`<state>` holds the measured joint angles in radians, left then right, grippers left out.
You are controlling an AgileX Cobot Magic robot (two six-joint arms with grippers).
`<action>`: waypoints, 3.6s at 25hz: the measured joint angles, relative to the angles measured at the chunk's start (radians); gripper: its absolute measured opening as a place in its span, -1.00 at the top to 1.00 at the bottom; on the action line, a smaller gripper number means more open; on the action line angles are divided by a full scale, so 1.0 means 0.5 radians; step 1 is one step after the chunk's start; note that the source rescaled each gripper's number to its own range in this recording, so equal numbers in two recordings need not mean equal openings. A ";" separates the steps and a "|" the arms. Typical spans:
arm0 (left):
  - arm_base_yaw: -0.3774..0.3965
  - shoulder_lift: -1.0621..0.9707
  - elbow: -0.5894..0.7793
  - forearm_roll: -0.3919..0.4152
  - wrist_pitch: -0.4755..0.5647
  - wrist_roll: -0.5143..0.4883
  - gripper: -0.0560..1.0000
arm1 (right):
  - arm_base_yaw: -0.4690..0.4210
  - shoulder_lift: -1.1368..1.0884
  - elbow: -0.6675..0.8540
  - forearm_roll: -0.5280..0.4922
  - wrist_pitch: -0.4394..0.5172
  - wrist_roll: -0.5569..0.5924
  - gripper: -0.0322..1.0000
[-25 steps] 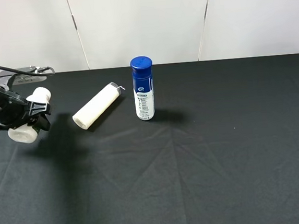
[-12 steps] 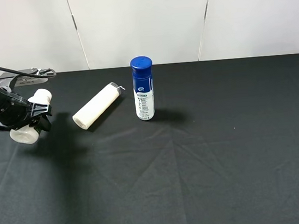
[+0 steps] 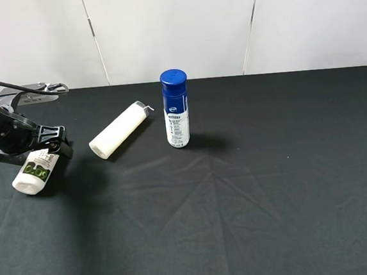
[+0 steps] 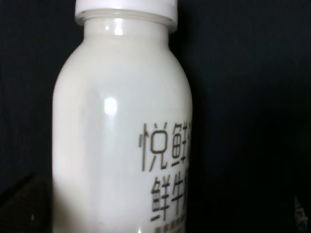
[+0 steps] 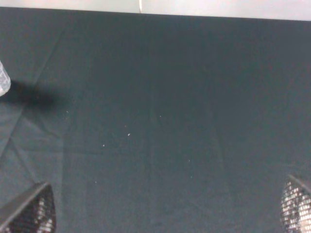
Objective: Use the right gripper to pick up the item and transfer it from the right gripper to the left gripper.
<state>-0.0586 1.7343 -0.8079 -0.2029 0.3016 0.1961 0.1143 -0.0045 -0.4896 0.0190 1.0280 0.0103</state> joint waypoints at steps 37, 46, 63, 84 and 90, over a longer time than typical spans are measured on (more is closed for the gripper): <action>0.000 -1.069 -0.458 0.406 1.274 -0.366 -1.00 | 0.000 0.000 0.000 0.000 0.000 0.000 -1.00; 0.000 -1.630 -0.458 0.406 1.557 -0.413 -1.00 | 0.000 0.000 0.000 0.000 0.000 0.000 -1.00; 0.000 -2.517 -0.453 0.548 1.724 -0.465 -1.00 | 0.000 0.000 0.000 0.000 0.000 0.000 -1.00; 0.000 -3.477 0.524 0.424 1.650 -0.465 -0.99 | 0.000 0.000 0.000 0.002 0.000 0.000 -1.00; 0.000 -3.477 0.626 0.406 1.528 -0.465 -0.95 | 0.000 0.000 0.000 0.004 0.000 0.000 -1.00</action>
<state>-0.0586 -0.0041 -0.4951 0.0000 1.0654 -0.0361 0.1143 -0.0045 -0.4896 0.0209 1.0280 0.0103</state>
